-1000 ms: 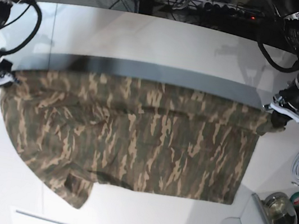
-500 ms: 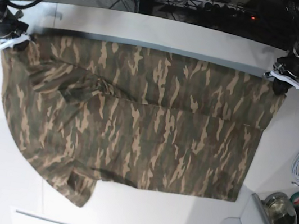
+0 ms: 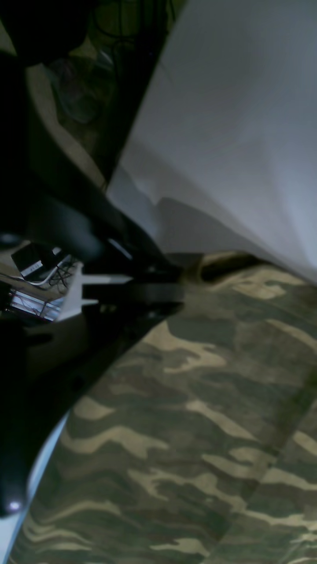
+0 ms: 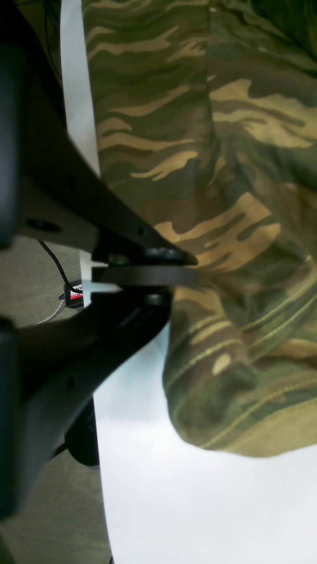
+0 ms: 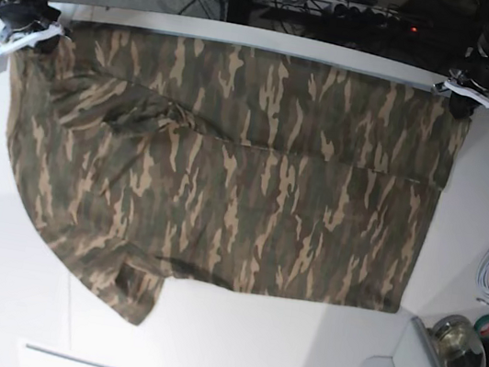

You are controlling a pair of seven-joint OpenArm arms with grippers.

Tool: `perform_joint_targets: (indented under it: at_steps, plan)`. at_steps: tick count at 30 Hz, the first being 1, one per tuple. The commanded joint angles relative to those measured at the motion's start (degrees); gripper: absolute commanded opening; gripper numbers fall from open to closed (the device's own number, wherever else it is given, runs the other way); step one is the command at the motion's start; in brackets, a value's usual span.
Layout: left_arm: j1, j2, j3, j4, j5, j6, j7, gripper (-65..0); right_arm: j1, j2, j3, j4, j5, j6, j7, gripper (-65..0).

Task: Layout the t-shirt on the table in an organized manner, then fold the t-shirt properly
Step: 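Pull the held edge away from the shirt body with both grippers, then release the shirt and move both grippers toward its sides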

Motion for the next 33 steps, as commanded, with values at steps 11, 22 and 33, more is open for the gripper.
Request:
perform_joint_targets:
  at_steps: [11, 22, 33]
  plan:
    - [0.72, -0.71, 0.04, 0.82, -0.11, -0.16, -1.48, -65.0, -1.62, -0.83, 0.40, 0.86, 0.46, 0.33, 1.16, -64.2]
    - [1.51, -1.06, -0.40, 1.18, -0.11, 1.42, -1.04, -59.6, -1.09, -0.57, 0.67, 1.30, 0.46, -0.11, 1.24, -21.8]
    - [0.63, -1.77, -10.33, 1.79, -0.11, 3.44, -1.04, -19.7, 0.58, -0.48, 9.55, 7.19, 0.28, -0.11, 0.10, -13.2]
